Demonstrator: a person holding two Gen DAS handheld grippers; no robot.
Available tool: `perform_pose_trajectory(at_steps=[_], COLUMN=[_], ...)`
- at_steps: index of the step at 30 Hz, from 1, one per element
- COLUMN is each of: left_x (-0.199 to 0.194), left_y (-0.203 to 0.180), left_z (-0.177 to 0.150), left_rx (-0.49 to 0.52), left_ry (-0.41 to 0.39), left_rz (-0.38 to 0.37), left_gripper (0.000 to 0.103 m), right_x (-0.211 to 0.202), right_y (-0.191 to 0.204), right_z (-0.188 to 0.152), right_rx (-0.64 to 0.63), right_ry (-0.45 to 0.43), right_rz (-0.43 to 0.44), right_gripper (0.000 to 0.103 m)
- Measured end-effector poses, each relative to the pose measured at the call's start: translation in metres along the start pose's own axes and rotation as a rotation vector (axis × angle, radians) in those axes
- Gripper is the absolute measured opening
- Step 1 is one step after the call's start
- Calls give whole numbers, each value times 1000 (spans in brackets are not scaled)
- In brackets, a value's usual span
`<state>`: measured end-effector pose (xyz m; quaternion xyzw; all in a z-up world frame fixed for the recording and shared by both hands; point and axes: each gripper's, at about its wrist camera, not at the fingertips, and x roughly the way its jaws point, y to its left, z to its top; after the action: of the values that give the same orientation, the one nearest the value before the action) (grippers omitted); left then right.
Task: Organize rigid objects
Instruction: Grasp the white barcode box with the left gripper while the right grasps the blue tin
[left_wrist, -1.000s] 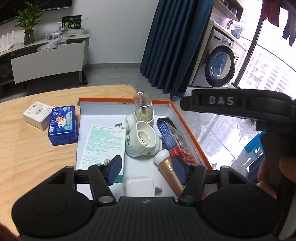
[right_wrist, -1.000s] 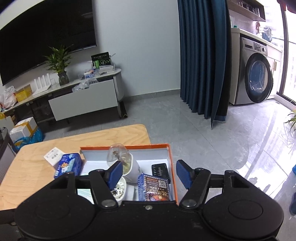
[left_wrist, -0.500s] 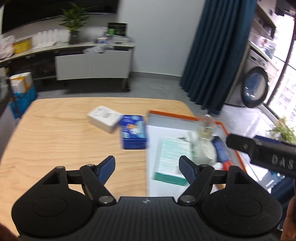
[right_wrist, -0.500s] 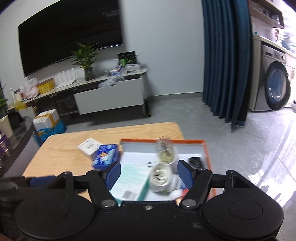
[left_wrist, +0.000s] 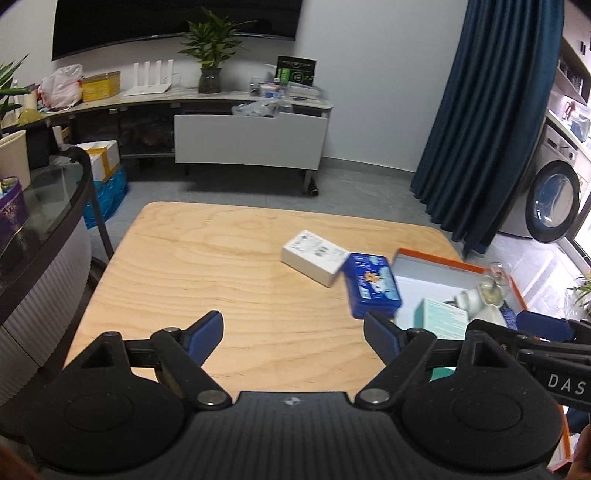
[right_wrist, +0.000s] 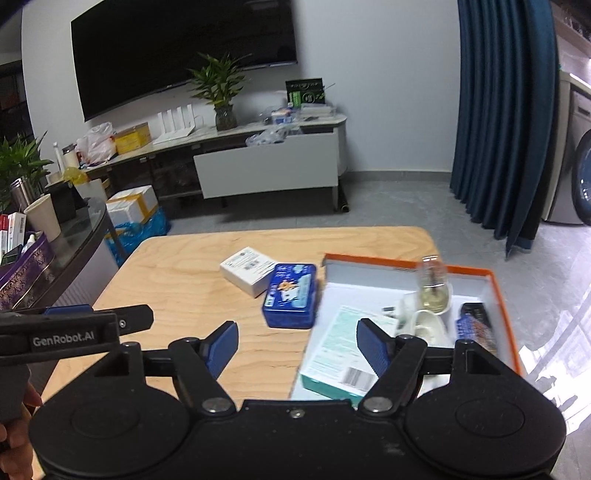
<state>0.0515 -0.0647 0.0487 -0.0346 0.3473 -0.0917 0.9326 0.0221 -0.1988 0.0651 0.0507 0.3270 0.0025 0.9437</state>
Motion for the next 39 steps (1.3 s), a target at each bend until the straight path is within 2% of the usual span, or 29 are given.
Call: perform_pose_trajectory(at_steps=[12,20,24,29,30,33,36,39], left_x=[37,95,116,140,145,159,170,179], left_y=[26,25,30,31,29,23,15,3], left_z=[17,38,50,58,59,60,61,61], left_rx=[0,96,128,185,200,211,212,228], left_ry=[19,64,69,77,81,86,89,93], left_rz=[-10,-91,-107,-157,-167,-198,-244,-269], left_gripper=[86,90,91,97,97,100,101,103], right_x=[82,145,180,214,215,206,186,162], right_y=[17,20,25,21,20,12,4,-4], right_z=[23,35,37,34,32,29,29,29], right_rx=[18,25,8,15,17,41,52,81], right_ry=[106,172,225,281,266,229,178,127], right_rz=[-2,-25,-75,-102,-96,-85,-105,-88], right_gripper=[85,86,88,88,74,74,74,74])
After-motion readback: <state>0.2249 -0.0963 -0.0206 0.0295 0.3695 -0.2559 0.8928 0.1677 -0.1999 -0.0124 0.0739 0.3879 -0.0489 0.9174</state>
